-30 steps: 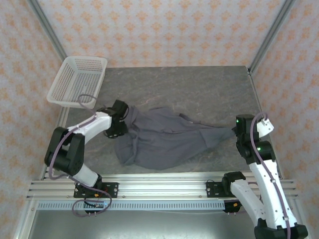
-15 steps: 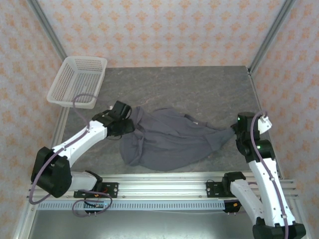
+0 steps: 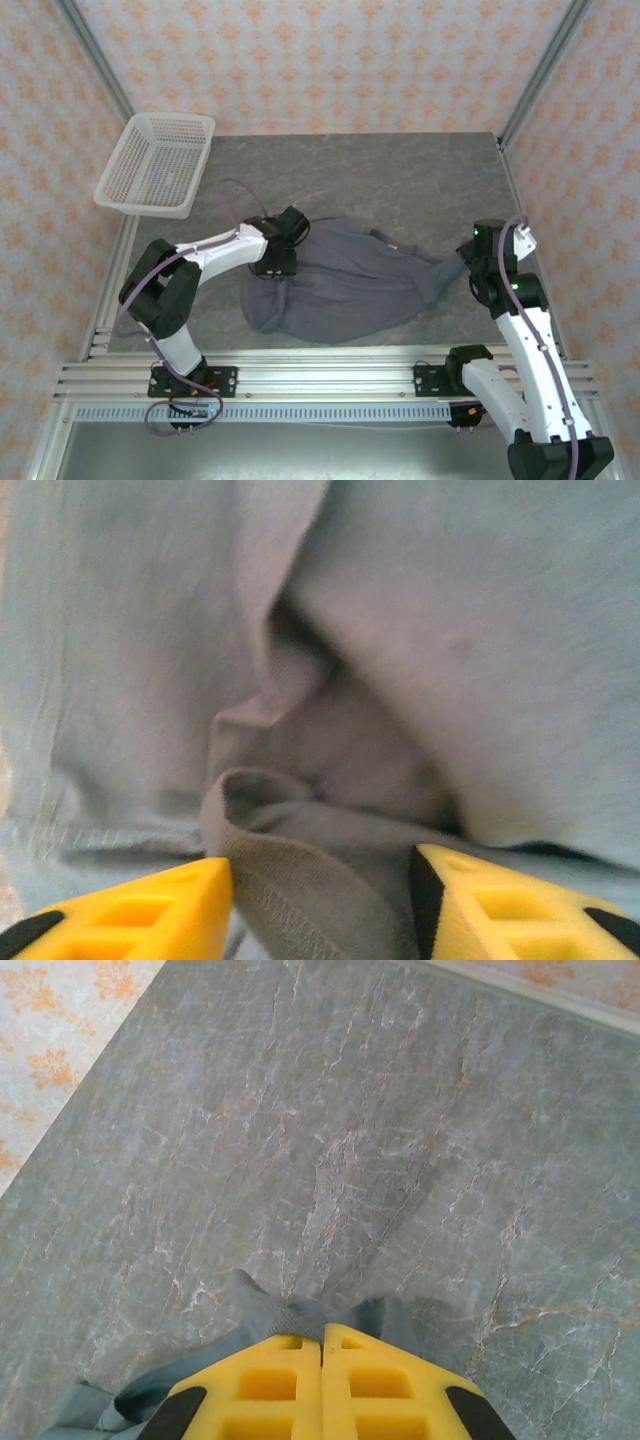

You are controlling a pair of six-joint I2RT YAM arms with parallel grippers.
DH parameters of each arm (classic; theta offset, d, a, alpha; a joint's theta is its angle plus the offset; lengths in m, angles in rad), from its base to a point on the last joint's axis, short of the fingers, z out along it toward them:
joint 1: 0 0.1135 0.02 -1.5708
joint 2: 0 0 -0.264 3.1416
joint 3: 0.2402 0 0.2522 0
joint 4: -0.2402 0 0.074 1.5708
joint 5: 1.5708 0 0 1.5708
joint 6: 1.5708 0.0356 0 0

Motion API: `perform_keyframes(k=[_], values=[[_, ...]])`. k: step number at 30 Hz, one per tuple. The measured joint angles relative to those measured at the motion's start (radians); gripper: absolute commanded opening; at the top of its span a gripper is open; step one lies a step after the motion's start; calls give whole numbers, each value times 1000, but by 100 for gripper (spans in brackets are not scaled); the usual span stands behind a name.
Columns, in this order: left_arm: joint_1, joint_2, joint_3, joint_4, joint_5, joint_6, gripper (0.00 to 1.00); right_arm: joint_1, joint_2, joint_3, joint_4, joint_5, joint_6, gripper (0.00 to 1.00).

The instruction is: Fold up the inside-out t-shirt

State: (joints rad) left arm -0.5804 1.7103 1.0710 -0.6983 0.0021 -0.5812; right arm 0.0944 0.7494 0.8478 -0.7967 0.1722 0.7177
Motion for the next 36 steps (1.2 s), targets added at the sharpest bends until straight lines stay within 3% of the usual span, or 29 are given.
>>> perform_keyframes(k=[7, 10, 16, 26, 33, 36], values=[[89, -106, -180, 19, -10, -78, 35, -64, 18, 88, -18, 106, -8, 0], [143, -173, -256, 47, 5, -123, 35, -134, 19, 97, -22, 95, -8, 0], [155, -261, -333, 87, 11, -193, 39, -216, 27, 97, -63, 62, 12, 0], [225, -461, -368, 55, -27, -177, 36, -270, 61, 164, -24, 77, 34, 0], [217, -478, -416, 156, 113, -146, 41, -270, 74, 148, 63, -52, 39, 0], [158, -475, -398, 216, 190, -139, 44, -270, 76, 116, 94, -128, 42, 0]])
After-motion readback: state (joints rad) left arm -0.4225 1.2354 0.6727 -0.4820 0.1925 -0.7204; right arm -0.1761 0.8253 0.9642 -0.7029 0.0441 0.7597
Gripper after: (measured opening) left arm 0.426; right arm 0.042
